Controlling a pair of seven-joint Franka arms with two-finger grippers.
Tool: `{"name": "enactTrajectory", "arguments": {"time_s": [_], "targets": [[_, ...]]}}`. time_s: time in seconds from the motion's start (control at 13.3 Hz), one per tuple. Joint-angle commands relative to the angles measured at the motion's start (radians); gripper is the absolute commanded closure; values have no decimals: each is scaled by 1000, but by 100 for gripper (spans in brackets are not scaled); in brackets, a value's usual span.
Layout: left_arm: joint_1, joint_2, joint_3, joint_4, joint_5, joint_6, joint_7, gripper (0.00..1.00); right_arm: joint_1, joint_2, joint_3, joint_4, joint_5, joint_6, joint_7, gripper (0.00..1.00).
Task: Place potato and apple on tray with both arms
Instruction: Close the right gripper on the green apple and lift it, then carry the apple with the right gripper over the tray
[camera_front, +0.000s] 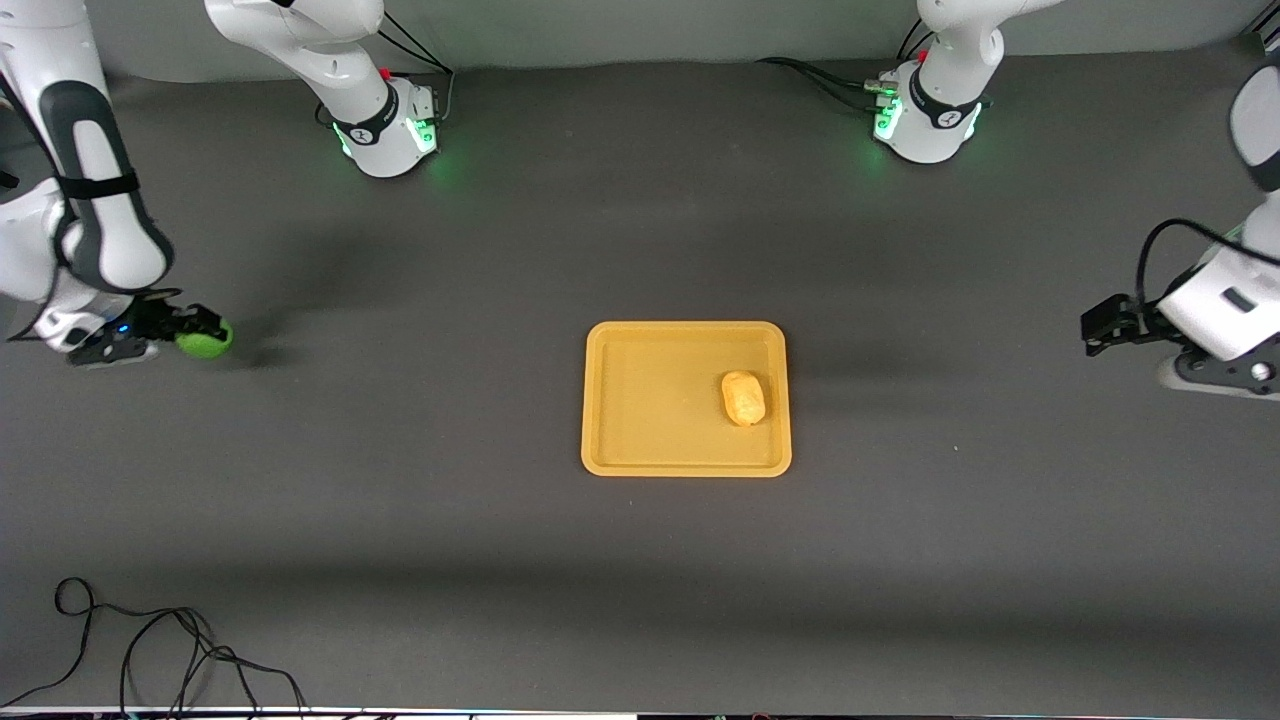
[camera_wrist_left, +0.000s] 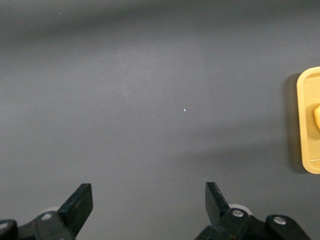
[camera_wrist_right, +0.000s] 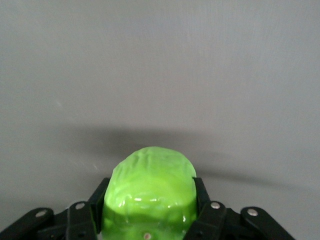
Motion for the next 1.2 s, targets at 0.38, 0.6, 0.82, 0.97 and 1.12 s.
{"name": "enactTrajectory", "arguments": {"time_s": [0.38, 0.6, 0.82, 0.97, 1.12], "targets": [[55, -110, 18, -100, -111, -77, 128, 0, 192, -7, -2, 640, -207, -678, 317, 71], [53, -149, 23, -148, -113, -69, 128, 0, 351, 10, 0, 744, -197, -724, 487, 71], [50, -124, 23, -130, -113, -52, 118, 0, 517, 48, 3, 810, -156, -724, 744, 71], [50, -115, 23, -128, -113, -29, 115, 0, 623, 135, 4, 902, -71, -727, 945, 71], [40, -98, 23, -125, -94, -2, 84, 0, 715, 255, 6, 1029, -21, -729, 1157, 71]]}}
